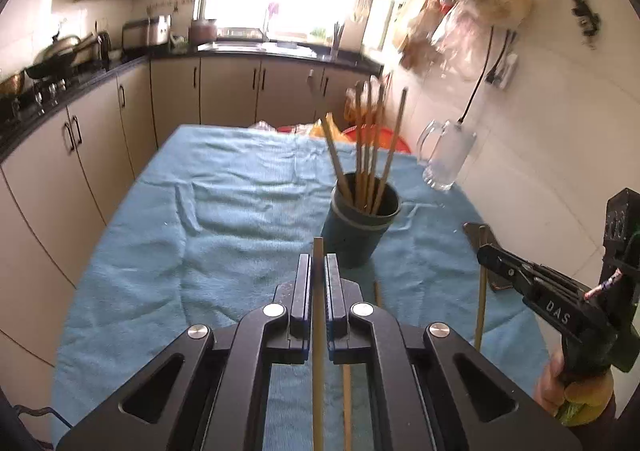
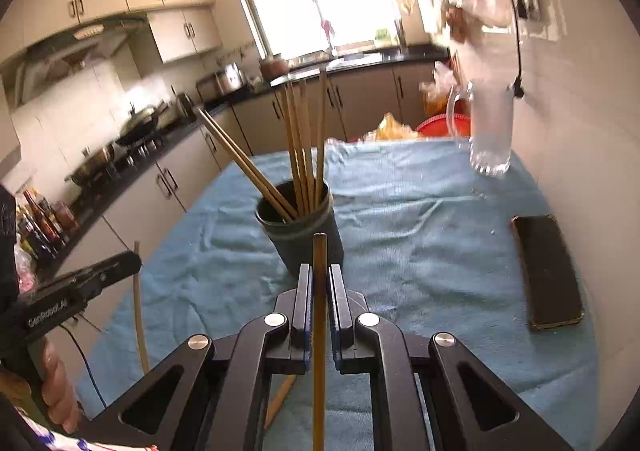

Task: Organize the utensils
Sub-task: 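Lift both chopsticks upright and lower them into the grey holder cup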

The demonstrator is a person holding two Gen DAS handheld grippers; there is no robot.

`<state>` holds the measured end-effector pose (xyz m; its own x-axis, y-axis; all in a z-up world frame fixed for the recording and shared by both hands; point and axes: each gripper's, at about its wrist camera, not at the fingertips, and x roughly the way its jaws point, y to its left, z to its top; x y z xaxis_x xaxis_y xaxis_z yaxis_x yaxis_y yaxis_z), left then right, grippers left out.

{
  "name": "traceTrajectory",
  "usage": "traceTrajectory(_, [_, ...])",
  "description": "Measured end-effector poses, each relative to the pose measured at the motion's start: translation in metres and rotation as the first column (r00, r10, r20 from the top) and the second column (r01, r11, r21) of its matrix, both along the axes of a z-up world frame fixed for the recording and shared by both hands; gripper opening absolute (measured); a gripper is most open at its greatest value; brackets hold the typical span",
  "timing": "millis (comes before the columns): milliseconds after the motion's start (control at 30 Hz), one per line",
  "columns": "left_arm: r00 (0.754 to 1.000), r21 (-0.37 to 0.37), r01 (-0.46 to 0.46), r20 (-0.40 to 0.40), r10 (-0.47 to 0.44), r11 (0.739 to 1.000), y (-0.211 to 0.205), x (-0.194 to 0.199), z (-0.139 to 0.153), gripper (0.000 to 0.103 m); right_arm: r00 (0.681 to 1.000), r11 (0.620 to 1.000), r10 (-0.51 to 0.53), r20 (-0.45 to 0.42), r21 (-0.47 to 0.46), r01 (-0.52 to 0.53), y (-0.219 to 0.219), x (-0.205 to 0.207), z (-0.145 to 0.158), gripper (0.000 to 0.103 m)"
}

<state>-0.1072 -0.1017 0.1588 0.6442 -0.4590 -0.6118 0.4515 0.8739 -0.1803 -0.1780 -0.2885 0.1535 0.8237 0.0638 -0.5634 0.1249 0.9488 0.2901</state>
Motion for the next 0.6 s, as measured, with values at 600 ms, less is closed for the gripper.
traceTrajectory(600, [0.988, -0.084, -0.055, 0.136, 0.067, 0.995, 0.041, -0.086, 0.045, 0.005, 0.983, 0.994, 0.013, 0.185, -0.108, 0.008, 0.019, -0.068, 0.051, 0.007])
